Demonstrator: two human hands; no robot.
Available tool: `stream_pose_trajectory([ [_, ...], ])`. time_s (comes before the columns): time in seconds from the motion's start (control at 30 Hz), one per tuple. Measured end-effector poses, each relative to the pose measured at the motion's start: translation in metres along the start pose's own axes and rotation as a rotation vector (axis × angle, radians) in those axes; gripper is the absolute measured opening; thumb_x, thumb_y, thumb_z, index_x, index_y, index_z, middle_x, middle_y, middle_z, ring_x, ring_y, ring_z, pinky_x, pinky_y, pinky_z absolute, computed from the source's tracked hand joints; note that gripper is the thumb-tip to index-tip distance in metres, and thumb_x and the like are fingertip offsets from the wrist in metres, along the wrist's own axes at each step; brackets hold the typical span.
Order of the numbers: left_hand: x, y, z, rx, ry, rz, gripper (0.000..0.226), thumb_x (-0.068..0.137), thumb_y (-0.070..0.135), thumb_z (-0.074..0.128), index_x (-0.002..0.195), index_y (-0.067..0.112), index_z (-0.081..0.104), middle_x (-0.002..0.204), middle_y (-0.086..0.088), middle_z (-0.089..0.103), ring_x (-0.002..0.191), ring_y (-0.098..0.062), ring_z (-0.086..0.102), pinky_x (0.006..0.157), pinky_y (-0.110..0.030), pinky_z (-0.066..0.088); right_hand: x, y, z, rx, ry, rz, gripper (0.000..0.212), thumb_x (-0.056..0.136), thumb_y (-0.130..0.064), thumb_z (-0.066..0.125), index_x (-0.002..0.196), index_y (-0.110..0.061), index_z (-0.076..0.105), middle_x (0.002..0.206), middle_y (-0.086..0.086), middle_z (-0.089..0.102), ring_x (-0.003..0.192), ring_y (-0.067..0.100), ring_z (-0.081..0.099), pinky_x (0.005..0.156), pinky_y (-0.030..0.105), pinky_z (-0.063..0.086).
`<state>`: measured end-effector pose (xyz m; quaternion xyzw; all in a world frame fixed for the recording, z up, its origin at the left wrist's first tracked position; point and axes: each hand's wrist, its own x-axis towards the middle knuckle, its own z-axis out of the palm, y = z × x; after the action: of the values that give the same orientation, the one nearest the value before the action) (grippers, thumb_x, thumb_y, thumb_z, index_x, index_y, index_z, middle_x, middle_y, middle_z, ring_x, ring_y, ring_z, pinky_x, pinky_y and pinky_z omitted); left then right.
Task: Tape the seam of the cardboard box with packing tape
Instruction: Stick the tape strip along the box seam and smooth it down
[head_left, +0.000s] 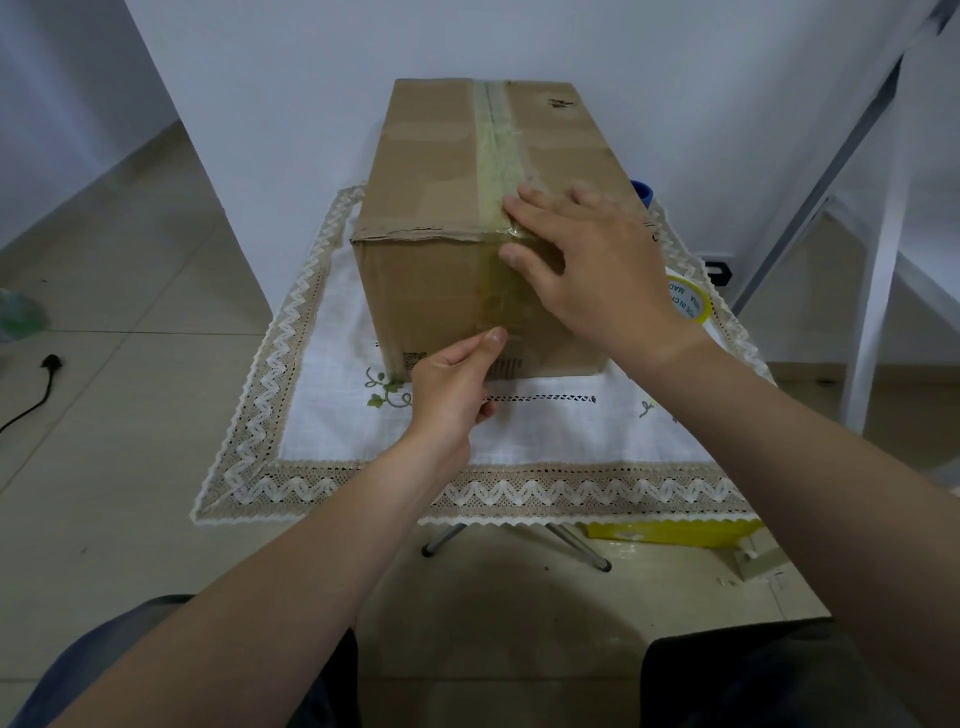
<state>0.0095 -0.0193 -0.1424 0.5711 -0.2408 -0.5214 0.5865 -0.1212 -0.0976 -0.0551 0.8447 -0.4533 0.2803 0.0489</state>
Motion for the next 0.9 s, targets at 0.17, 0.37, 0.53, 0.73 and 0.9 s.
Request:
stream_pose_trajectory([
  [0.17,0.001,-0.001,0.0,0.003,-0.004,0.001,0.015,0.091,0.035,0.078,0.105,0.029,0.081,0.102,0.018,0.079,0.067,-0.011,0.049,0.061,-0.029,0.049,0.001,-0.001,0.005,0.005,0.058,-0.012,0.048,0.101,-0.054,0.049,0.144,-0.035,0.059,0.148,-0.012,0.059,0.138,0.036,0.051,0.114,0.054,0.039],
  [0.37,0.002,-0.001,-0.001,-0.004,-0.002,0.001,0.013,0.09,0.036,0.08,0.101,0.03,0.082,0.092,0.017,0.079,0.066,-0.01,0.049,0.063,-0.031,0.048,-0.015,0.0,0.01,-0.125,0.175,-0.062,0.059,0.091,-0.051,0.065,0.147,-0.034,0.055,0.149,-0.014,0.058,0.126,0.036,0.056,0.109,0.051,0.041],
  [0.53,0.003,-0.002,0.0,-0.01,0.005,0.002,0.014,0.089,0.036,0.081,0.102,0.03,0.082,0.088,0.017,0.079,0.062,-0.009,0.05,0.061,-0.029,0.047,-0.022,-0.006,0.014,-0.173,0.187,-0.035,0.067,0.087,-0.048,0.072,0.149,-0.032,0.052,0.152,-0.012,0.055,0.13,0.038,0.052,0.11,0.052,0.037],
  [0.73,0.003,-0.003,0.0,-0.015,-0.002,0.01,0.012,0.09,0.035,0.08,0.101,0.03,0.082,0.085,0.018,0.079,0.057,-0.007,0.048,0.057,-0.025,0.047,-0.02,-0.005,0.012,-0.157,0.129,-0.016,0.076,0.083,-0.051,0.077,0.151,-0.035,0.049,0.154,-0.013,0.052,0.134,0.036,0.05,0.111,0.052,0.036],
  [0.9,0.002,-0.002,0.0,-0.013,-0.013,0.009,0.024,0.089,0.038,0.08,0.11,0.026,0.082,0.108,0.012,0.08,0.072,-0.012,0.053,0.06,-0.028,0.048,-0.011,-0.003,0.009,-0.089,0.225,0.007,0.041,0.1,-0.055,0.048,0.137,-0.044,0.062,0.139,-0.022,0.064,0.12,0.029,0.057,0.103,0.048,0.041],
])
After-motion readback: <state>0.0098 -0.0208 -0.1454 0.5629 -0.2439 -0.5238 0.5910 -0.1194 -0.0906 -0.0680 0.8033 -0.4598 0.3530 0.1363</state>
